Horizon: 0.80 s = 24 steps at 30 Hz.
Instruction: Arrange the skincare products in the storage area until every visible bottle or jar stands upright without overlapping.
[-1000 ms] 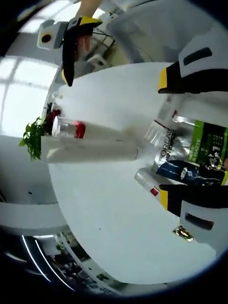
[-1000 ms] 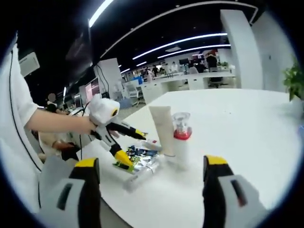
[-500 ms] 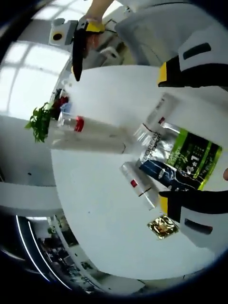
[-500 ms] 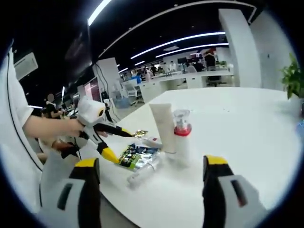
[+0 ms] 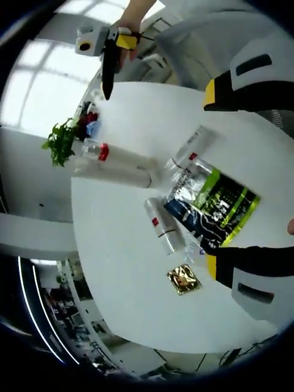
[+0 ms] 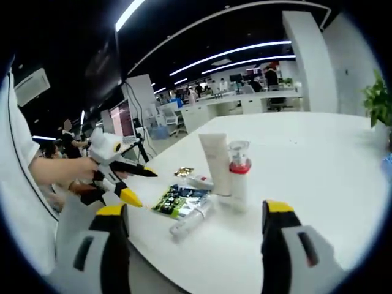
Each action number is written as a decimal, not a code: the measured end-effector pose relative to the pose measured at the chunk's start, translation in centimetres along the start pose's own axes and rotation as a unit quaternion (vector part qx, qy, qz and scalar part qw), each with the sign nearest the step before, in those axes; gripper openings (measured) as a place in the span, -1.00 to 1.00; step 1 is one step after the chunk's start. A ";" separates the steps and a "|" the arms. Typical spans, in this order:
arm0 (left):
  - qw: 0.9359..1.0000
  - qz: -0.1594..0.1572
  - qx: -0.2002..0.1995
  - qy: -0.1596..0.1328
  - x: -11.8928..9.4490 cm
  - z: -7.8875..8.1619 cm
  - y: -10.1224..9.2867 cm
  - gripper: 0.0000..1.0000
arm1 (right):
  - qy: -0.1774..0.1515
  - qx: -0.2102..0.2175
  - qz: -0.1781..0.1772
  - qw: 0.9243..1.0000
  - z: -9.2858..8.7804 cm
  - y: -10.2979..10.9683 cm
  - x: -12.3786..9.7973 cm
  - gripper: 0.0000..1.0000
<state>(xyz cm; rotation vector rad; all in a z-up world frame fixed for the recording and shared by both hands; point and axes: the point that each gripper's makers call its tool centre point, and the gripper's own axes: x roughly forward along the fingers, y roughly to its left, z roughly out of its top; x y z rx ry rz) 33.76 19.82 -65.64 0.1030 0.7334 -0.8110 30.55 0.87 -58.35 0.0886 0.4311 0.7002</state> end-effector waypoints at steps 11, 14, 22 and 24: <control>0.999 0.025 -0.028 -0.009 -2.8 -1.9 -0.2 0.88 | 0.003 0.002 0.008 1.000 -0.4 1.1 -0.4 0.79; 0.999 0.031 -0.032 -0.006 -3.4 -2.6 -0.4 0.88 | 0.003 0.001 0.010 1.000 -0.5 1.4 -0.5 0.79; 0.997 0.045 -0.057 -0.016 -4.8 -3.7 -0.7 0.91 | 0.007 0.000 0.010 1.000 -0.9 1.9 -0.8 0.79; 0.997 0.047 -0.062 -0.015 -5.0 -4.1 -0.8 0.92 | 0.009 0.003 0.010 1.000 -1.0 2.1 -0.9 0.79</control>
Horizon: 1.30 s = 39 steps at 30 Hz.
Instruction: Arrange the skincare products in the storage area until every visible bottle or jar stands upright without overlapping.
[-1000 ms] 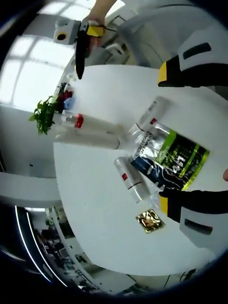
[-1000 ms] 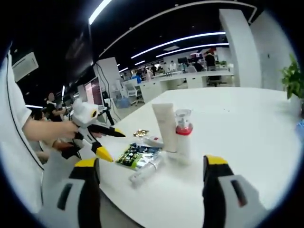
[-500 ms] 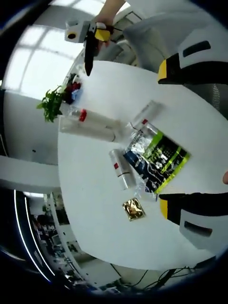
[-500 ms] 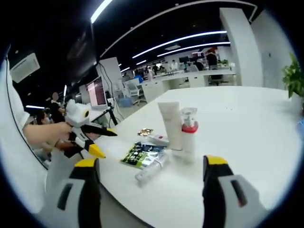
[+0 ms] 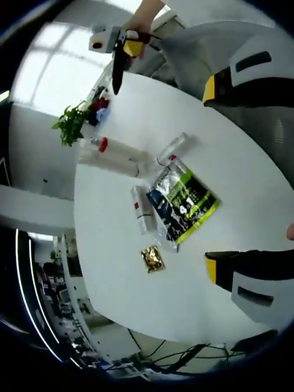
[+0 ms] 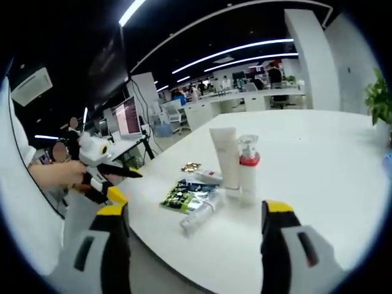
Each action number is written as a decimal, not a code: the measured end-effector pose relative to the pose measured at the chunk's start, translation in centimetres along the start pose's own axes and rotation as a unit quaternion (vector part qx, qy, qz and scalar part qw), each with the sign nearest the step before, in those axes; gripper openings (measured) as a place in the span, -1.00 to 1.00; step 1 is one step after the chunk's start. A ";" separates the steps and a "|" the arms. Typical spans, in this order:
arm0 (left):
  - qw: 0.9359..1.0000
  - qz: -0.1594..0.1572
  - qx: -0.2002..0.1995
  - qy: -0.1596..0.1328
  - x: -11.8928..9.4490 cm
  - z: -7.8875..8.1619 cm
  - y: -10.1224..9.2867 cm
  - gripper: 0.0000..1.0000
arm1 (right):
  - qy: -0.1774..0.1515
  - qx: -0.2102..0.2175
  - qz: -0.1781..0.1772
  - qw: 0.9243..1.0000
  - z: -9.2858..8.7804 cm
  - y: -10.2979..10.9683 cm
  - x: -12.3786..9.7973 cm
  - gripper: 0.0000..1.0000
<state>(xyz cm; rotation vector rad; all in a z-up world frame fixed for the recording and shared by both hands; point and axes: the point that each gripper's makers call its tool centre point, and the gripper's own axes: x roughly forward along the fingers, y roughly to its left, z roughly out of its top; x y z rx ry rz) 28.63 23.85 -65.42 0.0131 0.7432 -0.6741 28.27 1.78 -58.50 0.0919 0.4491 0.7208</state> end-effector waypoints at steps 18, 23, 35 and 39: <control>1.000 0.007 -0.011 0.006 -1.0 -1.2 -0.2 0.94 | 0.000 0.002 -0.006 1.000 -0.3 0.2 -0.8 0.78; 1.000 0.005 -0.010 0.012 -0.4 -1.2 -0.5 0.93 | 0.001 0.001 -0.010 1.000 -0.3 0.1 -1.1 0.77; 0.999 0.000 0.003 0.046 1.5 -1.6 -2.3 0.88 | 0.001 0.004 -0.010 1.000 -0.7 -0.1 -1.4 0.76; 0.998 -0.003 0.014 0.055 2.3 -1.3 -2.8 0.85 | -0.003 0.005 -0.009 1.000 -0.5 -0.2 -1.5 0.77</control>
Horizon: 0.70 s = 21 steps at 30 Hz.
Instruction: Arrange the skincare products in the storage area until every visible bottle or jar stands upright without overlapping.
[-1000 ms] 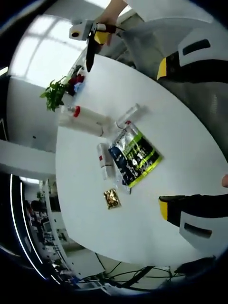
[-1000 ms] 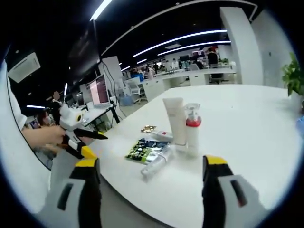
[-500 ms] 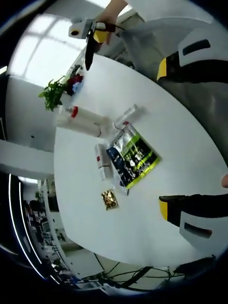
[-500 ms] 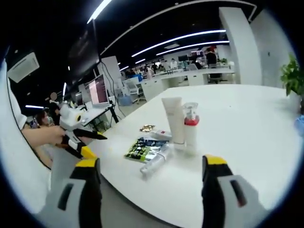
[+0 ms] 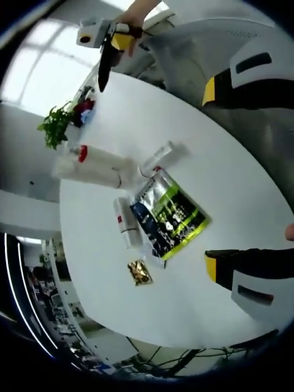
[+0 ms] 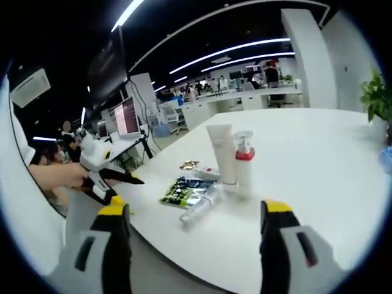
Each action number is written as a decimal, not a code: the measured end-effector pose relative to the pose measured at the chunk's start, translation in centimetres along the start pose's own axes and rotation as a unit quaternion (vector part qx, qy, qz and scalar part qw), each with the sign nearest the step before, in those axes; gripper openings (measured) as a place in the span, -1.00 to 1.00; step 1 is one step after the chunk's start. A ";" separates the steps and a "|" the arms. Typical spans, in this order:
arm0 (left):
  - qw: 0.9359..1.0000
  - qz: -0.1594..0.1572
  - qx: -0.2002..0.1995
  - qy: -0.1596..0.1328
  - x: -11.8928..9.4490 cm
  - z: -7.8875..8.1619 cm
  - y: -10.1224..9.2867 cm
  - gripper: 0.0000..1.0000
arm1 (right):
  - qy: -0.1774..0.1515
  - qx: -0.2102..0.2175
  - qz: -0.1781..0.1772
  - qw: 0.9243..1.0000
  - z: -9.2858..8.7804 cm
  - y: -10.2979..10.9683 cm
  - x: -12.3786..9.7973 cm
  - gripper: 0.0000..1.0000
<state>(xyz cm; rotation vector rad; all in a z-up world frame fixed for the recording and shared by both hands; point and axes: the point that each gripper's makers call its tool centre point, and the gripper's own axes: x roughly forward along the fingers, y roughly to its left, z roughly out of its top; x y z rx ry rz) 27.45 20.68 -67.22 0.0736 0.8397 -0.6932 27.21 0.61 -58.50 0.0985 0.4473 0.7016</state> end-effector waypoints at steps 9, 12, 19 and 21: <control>0.999 -0.011 0.013 0.027 2.1 0.9 -0.9 0.76 | -0.005 0.003 -0.008 1.000 0.0 -0.4 -0.8 0.76; 0.999 -0.013 0.022 0.039 2.6 0.9 -1.1 0.73 | -0.007 0.005 -0.012 1.000 -0.1 -0.6 -1.1 0.76; 0.998 -0.029 0.022 0.056 4.2 1.1 -2.3 0.65 | -0.010 0.011 -0.020 1.000 -0.2 -1.0 -1.6 0.76; 0.997 -0.033 0.023 0.060 4.7 1.3 -2.8 0.64 | -0.010 0.012 -0.022 1.000 -0.3 -1.1 -1.8 0.76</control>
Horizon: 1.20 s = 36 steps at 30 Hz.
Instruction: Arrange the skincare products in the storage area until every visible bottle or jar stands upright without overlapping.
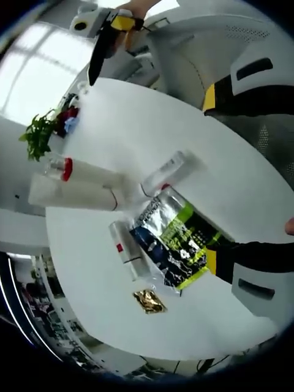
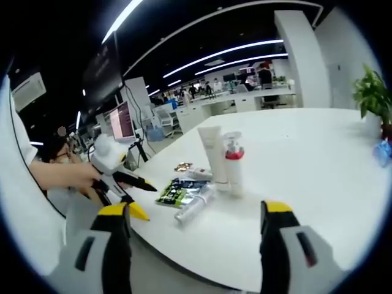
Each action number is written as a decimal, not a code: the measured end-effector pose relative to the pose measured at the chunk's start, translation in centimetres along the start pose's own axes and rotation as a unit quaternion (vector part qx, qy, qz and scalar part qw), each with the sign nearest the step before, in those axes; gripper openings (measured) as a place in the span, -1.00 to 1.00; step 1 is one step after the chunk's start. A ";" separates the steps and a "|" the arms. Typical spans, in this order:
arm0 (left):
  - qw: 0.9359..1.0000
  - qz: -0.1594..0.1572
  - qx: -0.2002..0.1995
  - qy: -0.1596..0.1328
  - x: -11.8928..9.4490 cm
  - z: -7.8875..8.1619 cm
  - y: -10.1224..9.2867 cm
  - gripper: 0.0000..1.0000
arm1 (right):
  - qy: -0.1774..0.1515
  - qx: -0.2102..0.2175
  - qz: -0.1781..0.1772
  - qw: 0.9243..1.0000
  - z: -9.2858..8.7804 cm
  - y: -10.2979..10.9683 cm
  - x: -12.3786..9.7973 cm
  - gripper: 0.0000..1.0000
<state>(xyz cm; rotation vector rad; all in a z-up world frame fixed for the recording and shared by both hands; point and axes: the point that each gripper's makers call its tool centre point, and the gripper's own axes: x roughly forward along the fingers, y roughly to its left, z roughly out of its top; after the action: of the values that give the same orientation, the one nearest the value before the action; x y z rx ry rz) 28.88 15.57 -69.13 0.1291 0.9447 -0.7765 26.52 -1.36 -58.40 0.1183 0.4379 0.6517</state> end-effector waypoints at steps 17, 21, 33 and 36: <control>0.999 -0.009 -0.002 0.032 3.0 0.8 -1.1 0.48 | 0.005 0.018 -0.018 1.000 -1.0 -1.6 -0.9 0.73; 0.999 -0.003 -0.009 0.040 3.8 0.9 -0.9 0.37 | 0.006 0.021 -0.018 1.000 -1.0 -2.1 -0.8 0.73; 0.998 0.006 -0.016 0.054 5.4 1.4 -0.9 0.13 | 0.010 0.027 -0.008 1.000 -1.1 -2.6 0.5 0.73; 0.998 0.006 -0.013 0.057 6.0 1.7 -1.1 0.11 | 0.010 0.026 -0.004 1.000 -0.9 -2.6 0.8 0.73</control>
<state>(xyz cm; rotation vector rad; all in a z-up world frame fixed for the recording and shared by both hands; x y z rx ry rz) 31.35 10.79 -72.44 0.1563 1.0603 -0.7521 28.18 -2.93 -60.17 0.1599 0.4748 0.6331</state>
